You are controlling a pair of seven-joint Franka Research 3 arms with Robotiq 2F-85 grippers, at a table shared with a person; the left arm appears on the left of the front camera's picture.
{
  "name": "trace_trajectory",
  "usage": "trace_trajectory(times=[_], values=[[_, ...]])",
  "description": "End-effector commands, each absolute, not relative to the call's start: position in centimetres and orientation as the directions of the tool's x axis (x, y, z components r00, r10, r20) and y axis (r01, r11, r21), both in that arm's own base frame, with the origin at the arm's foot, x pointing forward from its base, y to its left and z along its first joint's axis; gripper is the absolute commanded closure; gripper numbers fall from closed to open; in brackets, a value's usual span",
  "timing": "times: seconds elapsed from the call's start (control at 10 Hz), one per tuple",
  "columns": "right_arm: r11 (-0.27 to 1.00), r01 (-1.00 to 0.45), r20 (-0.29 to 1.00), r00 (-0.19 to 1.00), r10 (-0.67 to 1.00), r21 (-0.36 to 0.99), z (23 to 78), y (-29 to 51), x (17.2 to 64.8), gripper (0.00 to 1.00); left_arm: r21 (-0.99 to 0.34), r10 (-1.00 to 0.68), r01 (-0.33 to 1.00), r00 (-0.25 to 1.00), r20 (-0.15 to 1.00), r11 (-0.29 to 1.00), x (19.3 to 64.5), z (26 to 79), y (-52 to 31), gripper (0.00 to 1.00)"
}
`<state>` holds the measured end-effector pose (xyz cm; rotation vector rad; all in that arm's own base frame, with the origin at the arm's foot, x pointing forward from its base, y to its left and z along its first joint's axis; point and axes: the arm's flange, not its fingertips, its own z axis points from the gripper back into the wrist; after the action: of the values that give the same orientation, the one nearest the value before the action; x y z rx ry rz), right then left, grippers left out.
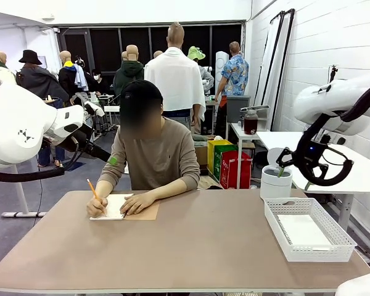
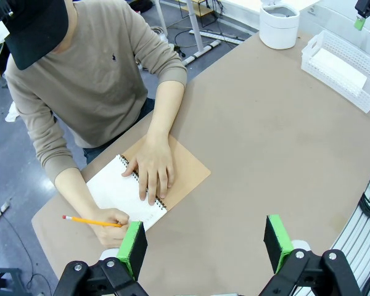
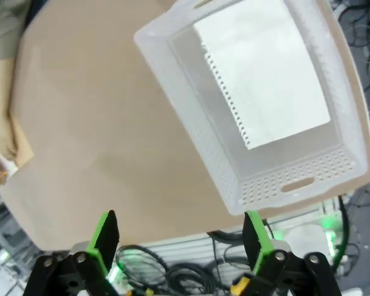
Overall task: Sort the paper based on its condition.
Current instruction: If a person hands you a paper, place it in the Organizing basket , and if it's crumpled, put it in the Trash can.
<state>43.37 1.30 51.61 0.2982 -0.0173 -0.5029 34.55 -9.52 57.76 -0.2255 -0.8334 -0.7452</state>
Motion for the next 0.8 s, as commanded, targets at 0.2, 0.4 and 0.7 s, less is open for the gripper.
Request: trace_trajectory(times=[0.2, 0.4, 0.7], values=[[0.951, 0.074, 0.107, 0.988, -0.111, 0.300, 52.6, 5.9, 41.8, 0.00, 0.094, -0.513, 0.687, 0.437, 0.739, 0.720, 34.5, 57.7, -9.4, 0.00], [0.943, -0.148, 0.206, 0.975, 0.088, 0.297, 52.6, 8.0, 40.3, 0.00, 0.094, -0.513, 0.687, 0.437, 0.739, 0.720, 34.5, 57.7, -9.4, 0.00], [0.921, -0.194, 0.300, 0.950, 0.090, 0.337, 52.2, 8.6, 40.4, 0.00, 0.094, -0.513, 0.687, 0.437, 0.739, 0.720, 34.5, 57.7, -9.4, 0.00]])
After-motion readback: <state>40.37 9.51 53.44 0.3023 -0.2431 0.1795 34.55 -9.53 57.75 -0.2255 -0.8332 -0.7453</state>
